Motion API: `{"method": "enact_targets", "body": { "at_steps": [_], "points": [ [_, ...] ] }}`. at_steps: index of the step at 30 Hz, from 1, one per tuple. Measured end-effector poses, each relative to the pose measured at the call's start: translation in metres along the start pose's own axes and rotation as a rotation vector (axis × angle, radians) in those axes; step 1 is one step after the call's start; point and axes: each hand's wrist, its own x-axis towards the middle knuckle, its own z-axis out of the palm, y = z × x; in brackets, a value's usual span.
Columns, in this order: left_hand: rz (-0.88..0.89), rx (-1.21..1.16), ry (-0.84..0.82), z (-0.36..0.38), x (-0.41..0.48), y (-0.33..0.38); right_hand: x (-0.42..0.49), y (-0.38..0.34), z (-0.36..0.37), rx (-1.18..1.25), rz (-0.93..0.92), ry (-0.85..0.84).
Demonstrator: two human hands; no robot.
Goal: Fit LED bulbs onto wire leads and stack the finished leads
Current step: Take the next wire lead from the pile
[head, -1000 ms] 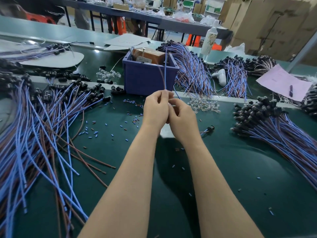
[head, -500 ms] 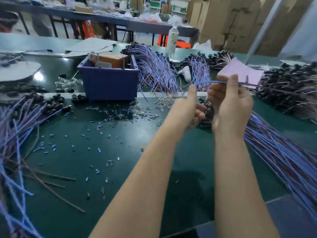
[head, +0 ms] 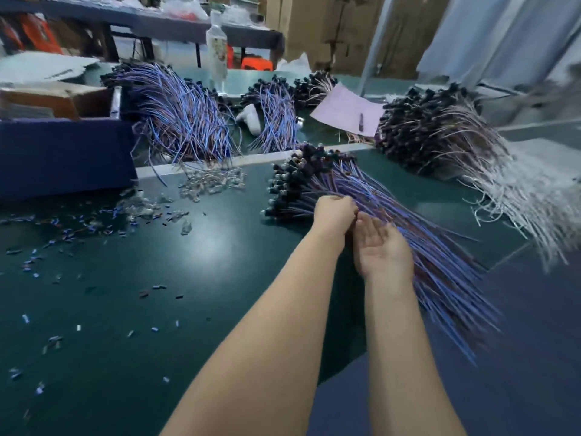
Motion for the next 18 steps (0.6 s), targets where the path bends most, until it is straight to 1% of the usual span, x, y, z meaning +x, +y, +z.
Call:
{"method": "enact_targets", "body": {
  "at_steps": [2, 5, 7, 9, 11, 13, 15, 17, 18],
  "points": [
    [-0.006, -0.055, 0.010, -0.004, 0.002, -0.003, 0.002, 0.004, 0.000, -0.024, -0.001, 0.028],
    [0.009, 0.019, 0.035, -0.009, 0.001, -0.002, 0.000, 0.008, 0.006, -0.038, -0.012, 0.051],
    [0.036, 0.121, 0.057, -0.018, 0.001, 0.000, -0.004, 0.015, 0.010, -0.089, -0.022, 0.074],
    [0.081, 0.273, 0.106, -0.032, -0.002, 0.003, -0.012, 0.025, 0.017, -0.155, -0.036, 0.086],
    [0.158, 0.448, 0.185, -0.050, -0.011, 0.012, -0.020, 0.039, 0.026, -0.229, -0.059, 0.068],
    [0.230, 0.538, 0.258, -0.071, -0.022, 0.023, -0.027, 0.055, 0.037, -0.291, -0.081, 0.020],
    [0.303, 0.511, 0.308, -0.094, -0.035, 0.036, -0.036, 0.074, 0.049, -0.343, -0.078, -0.046],
    [0.398, 0.362, 0.379, -0.121, -0.052, 0.051, -0.050, 0.098, 0.064, -0.401, -0.071, -0.149],
    [0.446, 0.275, 0.435, -0.136, -0.062, 0.060, -0.059, 0.113, 0.071, -0.454, -0.075, -0.227]
  ]
}}
